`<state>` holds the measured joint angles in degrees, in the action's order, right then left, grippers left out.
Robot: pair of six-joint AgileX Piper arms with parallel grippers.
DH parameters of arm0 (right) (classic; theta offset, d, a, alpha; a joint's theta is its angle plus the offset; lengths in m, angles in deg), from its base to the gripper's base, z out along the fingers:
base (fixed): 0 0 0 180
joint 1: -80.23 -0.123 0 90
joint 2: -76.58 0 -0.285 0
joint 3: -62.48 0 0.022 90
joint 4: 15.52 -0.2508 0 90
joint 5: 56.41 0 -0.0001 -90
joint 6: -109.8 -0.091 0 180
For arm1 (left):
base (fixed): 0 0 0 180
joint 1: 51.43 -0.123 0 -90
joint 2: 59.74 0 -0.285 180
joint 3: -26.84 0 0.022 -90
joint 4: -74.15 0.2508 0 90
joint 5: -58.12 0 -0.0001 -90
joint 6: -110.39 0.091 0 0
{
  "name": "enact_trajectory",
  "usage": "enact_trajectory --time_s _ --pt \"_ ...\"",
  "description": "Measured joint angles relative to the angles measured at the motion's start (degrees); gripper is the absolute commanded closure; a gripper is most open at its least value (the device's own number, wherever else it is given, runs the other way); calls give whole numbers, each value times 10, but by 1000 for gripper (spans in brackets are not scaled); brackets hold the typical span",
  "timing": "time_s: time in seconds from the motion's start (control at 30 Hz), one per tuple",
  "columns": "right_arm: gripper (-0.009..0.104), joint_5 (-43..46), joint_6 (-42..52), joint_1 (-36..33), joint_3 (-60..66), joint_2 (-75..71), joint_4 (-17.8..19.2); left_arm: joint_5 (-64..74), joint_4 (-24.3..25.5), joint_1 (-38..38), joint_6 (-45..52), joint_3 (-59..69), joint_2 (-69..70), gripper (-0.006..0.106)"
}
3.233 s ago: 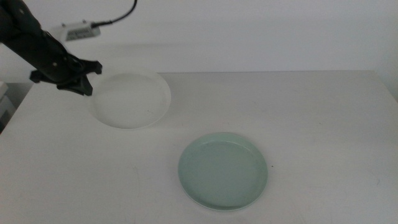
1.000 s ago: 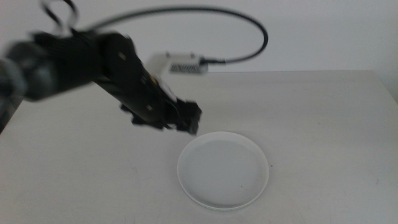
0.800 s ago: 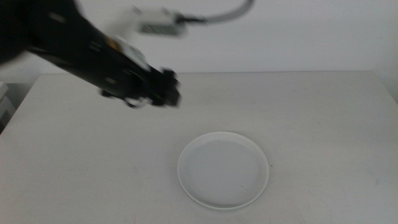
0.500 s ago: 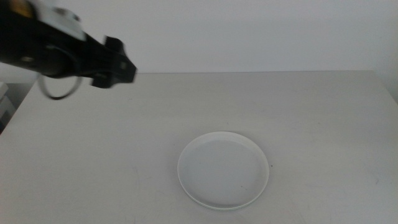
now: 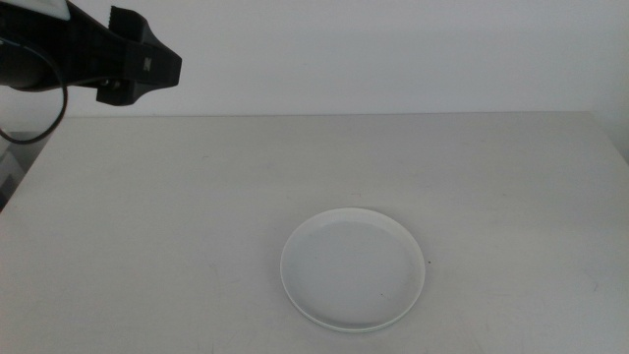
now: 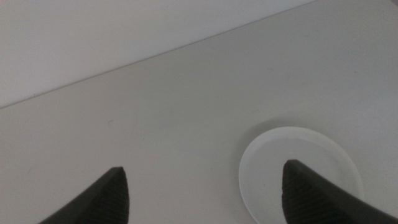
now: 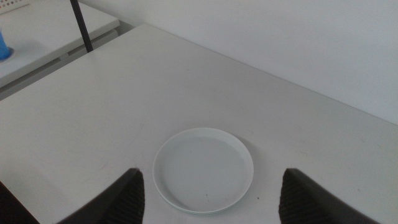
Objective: Stack the three bowls on top of each other.
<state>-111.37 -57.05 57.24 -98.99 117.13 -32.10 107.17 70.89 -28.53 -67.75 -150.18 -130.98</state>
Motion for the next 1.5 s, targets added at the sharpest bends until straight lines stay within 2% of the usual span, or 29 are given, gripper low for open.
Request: enact_trajectory --time_s 0.23,0.4,0.5,0.6,0.63,0.73,0.87,1.03,1.17,1.33,1.5 --pt "40 10 1 0 0 0 1 -11 25 0 -4 0 0 19" --pt "40 56 -61 0 0 17 11 -20 90 0 -60 0 0 19" --pt "40 71 -127 0 -2 49 64 -30 127 -10 -87 0 0 19" --pt "40 87 -197 0 -17 95 117 -32 134 -45 -98 -1 -2 19" --pt "40 90 -233 0 -42 132 152 -30 130 -80 -95 -10 -9 19" --pt "40 86 -270 0 -98 188 201 -15 106 -130 -66 -30 -27 19" --pt "40 42 -305 8 -177 250 267 1 47 -191 -24 -43 -38 20" --pt "40 14 -306 73 -199 254 282 -4 0 -216 13 -13 5 23" --pt "40 34 -294 124 -144 190 279 -47 -11 -216 22 63 78 23" --pt "40 114 -253 134 0 81 262 -135 -28 -217 34 194 174 23" --pt "40 233 -249 136 139 -7 262 -216 -46 -217 59 317 264 23"
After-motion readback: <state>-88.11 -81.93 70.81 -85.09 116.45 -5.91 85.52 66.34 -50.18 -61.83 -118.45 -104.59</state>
